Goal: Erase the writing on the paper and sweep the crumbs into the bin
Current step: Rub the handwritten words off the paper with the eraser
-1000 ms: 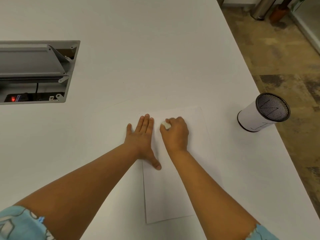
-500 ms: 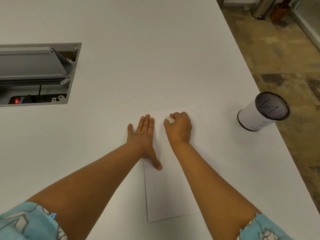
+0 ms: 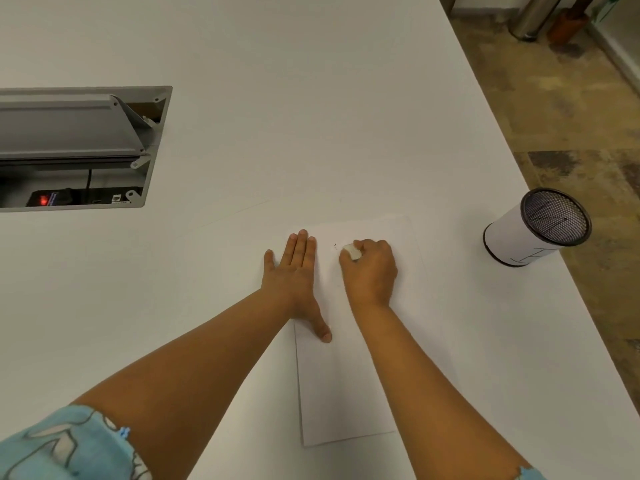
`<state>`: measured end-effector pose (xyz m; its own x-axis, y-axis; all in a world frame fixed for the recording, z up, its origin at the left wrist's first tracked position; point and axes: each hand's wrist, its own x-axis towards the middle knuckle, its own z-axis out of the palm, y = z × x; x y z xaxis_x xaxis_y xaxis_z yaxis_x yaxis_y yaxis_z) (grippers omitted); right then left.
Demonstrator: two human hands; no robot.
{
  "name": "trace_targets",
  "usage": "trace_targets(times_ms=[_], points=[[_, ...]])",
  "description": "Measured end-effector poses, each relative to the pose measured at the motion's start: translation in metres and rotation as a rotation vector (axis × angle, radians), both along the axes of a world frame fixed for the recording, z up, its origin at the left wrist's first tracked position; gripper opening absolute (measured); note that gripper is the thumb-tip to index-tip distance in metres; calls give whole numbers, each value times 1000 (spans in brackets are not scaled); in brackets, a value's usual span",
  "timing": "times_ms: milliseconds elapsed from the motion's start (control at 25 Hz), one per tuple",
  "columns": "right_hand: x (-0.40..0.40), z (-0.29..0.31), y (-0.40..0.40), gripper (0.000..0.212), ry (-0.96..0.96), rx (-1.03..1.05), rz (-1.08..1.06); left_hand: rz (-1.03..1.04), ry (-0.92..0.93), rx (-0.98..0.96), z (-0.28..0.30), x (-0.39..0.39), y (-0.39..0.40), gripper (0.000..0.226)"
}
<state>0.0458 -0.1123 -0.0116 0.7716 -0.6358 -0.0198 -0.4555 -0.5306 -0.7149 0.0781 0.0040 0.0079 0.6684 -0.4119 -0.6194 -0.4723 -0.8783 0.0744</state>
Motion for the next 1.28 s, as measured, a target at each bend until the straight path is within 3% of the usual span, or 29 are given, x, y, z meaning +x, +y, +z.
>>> trace_targets(times_ms=[160, 360, 520, 720, 920, 1280], points=[[-2, -3, 12, 28, 48, -44, 224, -25, -8, 9, -1, 0, 0, 159], [6, 1, -11, 17, 22, -2, -13, -11, -3, 9, 1, 0, 0, 158], [0, -3, 18, 28, 32, -47, 246, -32, -13, 19, 0, -1, 0, 158], [9, 2, -22, 18, 55, -27, 24, -10, 4, -1, 1, 0, 2, 157], [2, -3, 18, 27, 38, -12, 209, -26, -11, 18, 0, -1, 0, 158], [6, 6, -22, 21, 17, -22, 50, -2, 0, -32, -3, 1, 4, 158]])
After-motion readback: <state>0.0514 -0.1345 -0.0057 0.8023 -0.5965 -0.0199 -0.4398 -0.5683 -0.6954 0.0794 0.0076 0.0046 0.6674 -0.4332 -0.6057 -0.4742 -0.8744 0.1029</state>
